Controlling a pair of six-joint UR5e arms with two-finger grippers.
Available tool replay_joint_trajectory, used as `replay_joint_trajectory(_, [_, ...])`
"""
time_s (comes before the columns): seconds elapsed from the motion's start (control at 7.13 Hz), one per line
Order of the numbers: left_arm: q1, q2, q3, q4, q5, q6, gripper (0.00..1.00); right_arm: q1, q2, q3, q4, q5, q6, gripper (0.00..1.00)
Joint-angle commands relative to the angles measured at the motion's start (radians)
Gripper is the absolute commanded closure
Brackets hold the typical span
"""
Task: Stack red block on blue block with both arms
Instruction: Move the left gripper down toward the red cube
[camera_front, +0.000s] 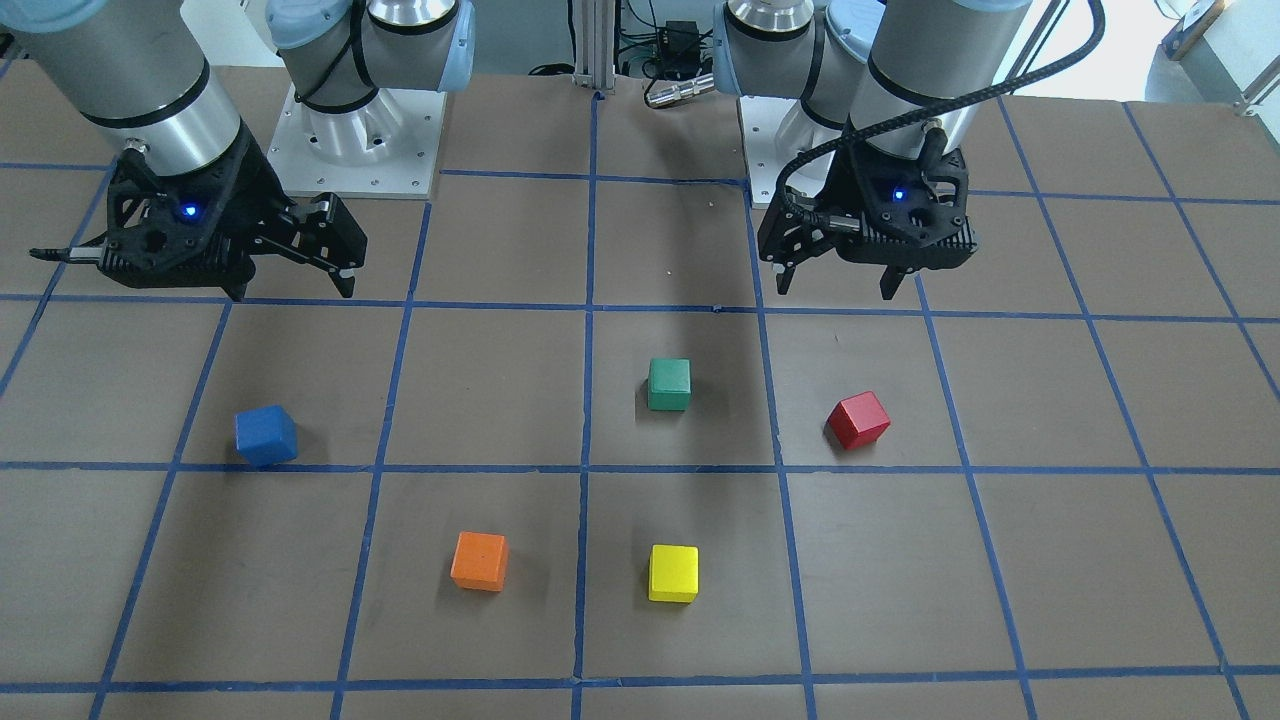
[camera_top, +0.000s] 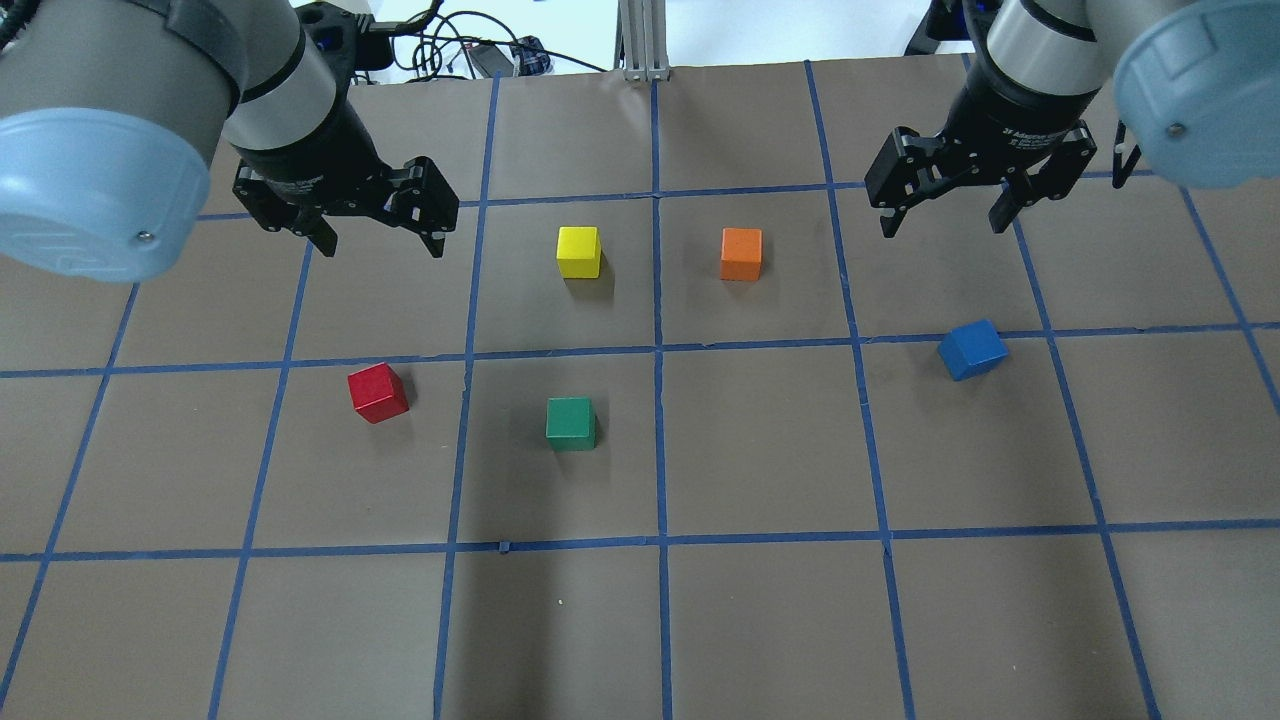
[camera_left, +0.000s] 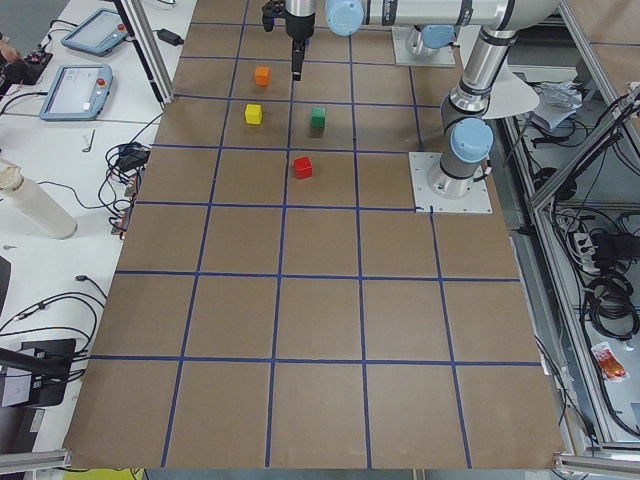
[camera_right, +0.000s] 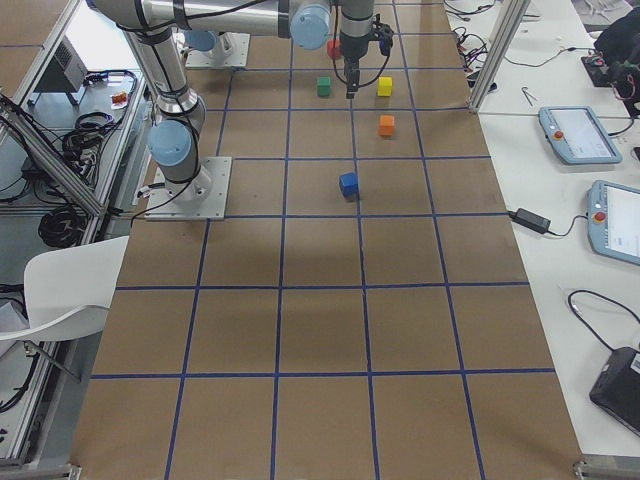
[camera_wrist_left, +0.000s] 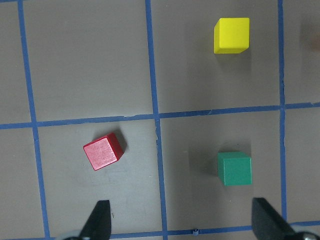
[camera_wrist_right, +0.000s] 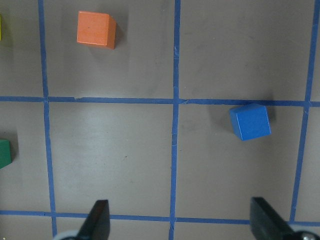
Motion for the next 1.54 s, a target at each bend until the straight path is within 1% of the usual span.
replay_joint_trajectory(0.0, [0.007,0.013,-0.005,-0.015,-0.001,0.0,0.0,0.002,-0.002,-0.002,0.002,-0.011,0.024,0.0])
replay_joint_trajectory(0.28, [0.007,0.014,-0.035,-0.009,0.001,0.003,0.0,0.002,-0.018,0.002,0.007,-0.012,0.138,0.0])
replay_joint_trajectory(0.42, [0.029,0.007,-0.046,-0.005,0.005,0.005,0.0,0.002,-0.022,0.007,0.008,-0.01,0.137,0.0])
replay_joint_trajectory(0.56, [0.096,-0.039,-0.057,-0.005,0.008,0.008,0.0,0.003,-0.031,0.01,0.007,-0.007,0.136,0.0])
replay_joint_trajectory(0.7, [0.127,-0.083,-0.101,0.02,-0.002,0.005,0.0,0.003,-0.028,0.011,0.005,-0.006,0.136,0.0])
replay_joint_trajectory(0.84, [0.13,-0.131,-0.147,0.137,0.01,0.016,0.0,0.002,-0.028,0.02,0.007,-0.01,0.127,0.0])
replay_joint_trajectory(0.98, [0.156,-0.166,-0.172,0.162,0.014,0.019,0.0,0.002,-0.028,0.03,0.007,-0.01,0.12,0.0])
replay_joint_trajectory(1.12, [0.226,-0.188,-0.198,0.169,0.016,0.031,0.0,0.0,-0.027,0.028,0.007,-0.009,0.117,0.0])
replay_joint_trajectory(1.26, [0.246,-0.228,-0.236,0.26,0.016,0.046,0.0,-0.002,-0.028,0.03,0.014,-0.007,0.119,0.0])
replay_joint_trajectory(1.4, [0.247,-0.267,-0.299,0.352,0.015,0.034,0.0,0.0,-0.031,0.025,0.016,-0.009,0.12,0.0])
